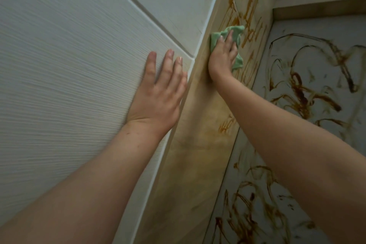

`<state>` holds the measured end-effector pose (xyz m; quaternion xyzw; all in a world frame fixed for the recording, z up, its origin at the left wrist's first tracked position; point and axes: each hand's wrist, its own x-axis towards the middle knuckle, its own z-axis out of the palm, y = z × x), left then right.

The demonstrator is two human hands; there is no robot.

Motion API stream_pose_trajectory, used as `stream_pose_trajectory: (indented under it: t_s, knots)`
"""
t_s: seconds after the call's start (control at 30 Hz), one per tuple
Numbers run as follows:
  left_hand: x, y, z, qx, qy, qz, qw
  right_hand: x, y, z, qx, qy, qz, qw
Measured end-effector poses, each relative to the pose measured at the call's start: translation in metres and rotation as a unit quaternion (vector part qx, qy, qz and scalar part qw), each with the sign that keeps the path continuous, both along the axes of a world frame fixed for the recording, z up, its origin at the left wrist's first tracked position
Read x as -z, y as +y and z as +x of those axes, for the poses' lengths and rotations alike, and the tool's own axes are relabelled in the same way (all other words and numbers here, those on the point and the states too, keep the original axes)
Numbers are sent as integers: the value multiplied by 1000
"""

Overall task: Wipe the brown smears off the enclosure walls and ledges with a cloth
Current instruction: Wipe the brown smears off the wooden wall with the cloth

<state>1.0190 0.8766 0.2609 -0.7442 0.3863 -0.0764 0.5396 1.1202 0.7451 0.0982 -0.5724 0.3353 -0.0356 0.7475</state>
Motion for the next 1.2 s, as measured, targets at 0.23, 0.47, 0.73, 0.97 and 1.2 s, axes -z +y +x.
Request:
stream_pose_trajectory:
  t_s: [0.23,0.47,0.73,0.97,1.2]
  knots:
    - [-3,-1,-1,1,-8,13,1000,-8,69,-99,-86,-117,-98,985]
    - [-6,-6,-4,-27,0,3,1000,31,113,-200,-246,-12,-37,969]
    - [45,-12,-6,-99,-6,-39,994,81,74,-135,-183,77,54,979]
    - [56,0,0,-59,8,-55,997,188,79,-110,-60,168,152,972]
    - [63,8,2,-45,-4,-40,998,283,72,-91,-28,249,183,950]
